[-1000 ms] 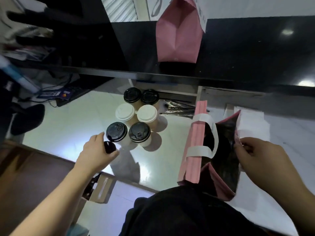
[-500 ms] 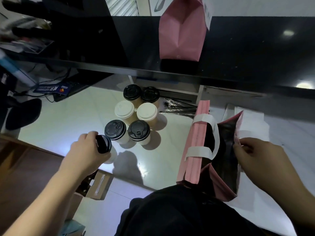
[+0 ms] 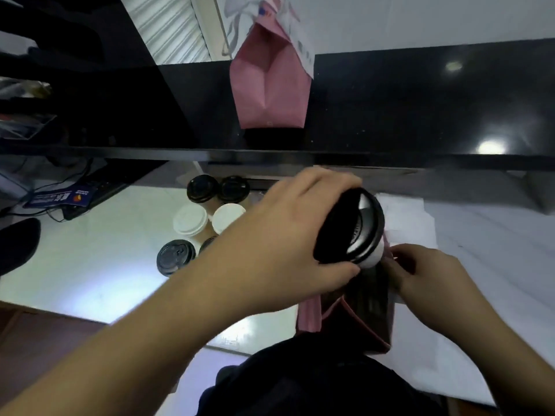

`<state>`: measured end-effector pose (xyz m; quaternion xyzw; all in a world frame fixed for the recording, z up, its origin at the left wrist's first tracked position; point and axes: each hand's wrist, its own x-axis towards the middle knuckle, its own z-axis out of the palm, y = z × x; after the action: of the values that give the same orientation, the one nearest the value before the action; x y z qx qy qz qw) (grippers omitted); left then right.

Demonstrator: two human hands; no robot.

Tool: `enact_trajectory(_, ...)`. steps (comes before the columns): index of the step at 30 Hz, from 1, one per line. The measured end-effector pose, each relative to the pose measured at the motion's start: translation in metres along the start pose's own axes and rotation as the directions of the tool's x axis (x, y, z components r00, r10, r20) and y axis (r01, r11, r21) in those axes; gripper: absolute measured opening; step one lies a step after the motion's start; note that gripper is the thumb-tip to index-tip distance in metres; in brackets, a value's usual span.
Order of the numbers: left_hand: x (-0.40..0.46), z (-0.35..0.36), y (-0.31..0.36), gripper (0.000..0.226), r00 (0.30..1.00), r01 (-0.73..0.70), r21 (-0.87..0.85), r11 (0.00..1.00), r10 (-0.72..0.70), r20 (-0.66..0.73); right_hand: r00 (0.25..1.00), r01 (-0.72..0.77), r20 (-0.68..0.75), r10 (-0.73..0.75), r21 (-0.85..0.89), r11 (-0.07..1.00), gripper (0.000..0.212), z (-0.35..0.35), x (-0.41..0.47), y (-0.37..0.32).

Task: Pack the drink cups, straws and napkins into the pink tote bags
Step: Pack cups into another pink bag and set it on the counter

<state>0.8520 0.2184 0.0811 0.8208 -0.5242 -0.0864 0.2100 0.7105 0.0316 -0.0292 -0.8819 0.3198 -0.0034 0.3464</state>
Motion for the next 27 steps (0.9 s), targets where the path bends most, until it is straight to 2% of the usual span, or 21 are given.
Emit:
enact_trajectory(5, 0.045, 0.046, -0.010, 0.082, 0.963, -0.096, 0.103, 0.990, 0.066, 0.259, 1.000, -0.012, -0.018, 0.011, -0.028, 1.000, 0.049, -0.006, 0.003, 0.009)
enact_trajectory(9, 0.061, 0.071, -0.019, 0.086, 0.876, -0.206, 0.187, 0.960, 0.097, 0.472, 1.000, -0.023, -0.017, 0.022, -0.031, 0.999, 0.039, -0.010, 0.003, 0.013)
enact_trajectory(12, 0.061, 0.089, -0.024, 0.079, 0.798, -0.319, 0.172, 0.932, 0.166, 0.579, 0.999, -0.031, -0.020, 0.030, -0.039, 0.999, 0.035, -0.009, 0.002, 0.016)
enact_trajectory(15, 0.058, 0.105, -0.030, 0.067, 0.757, -0.362, 0.149, 0.920, 0.196, 0.623, 0.999, -0.029, -0.031, 0.028, -0.042, 0.999, 0.033, -0.008, 0.000, 0.017)
enact_trajectory(22, 0.050, 0.141, -0.036, 0.081, 0.715, -0.479, 0.117, 0.870, 0.309, 0.628, 1.000, -0.020, -0.025, 0.019, -0.045, 0.999, 0.030, -0.006, -0.008, 0.014)
enact_trajectory(27, 0.042, 0.158, -0.043, 0.083, 0.703, -0.510, 0.164, 0.844, 0.300, 0.645, 0.999, -0.016, -0.051, 0.014, -0.044, 0.999, 0.030, -0.004, -0.012, 0.015)
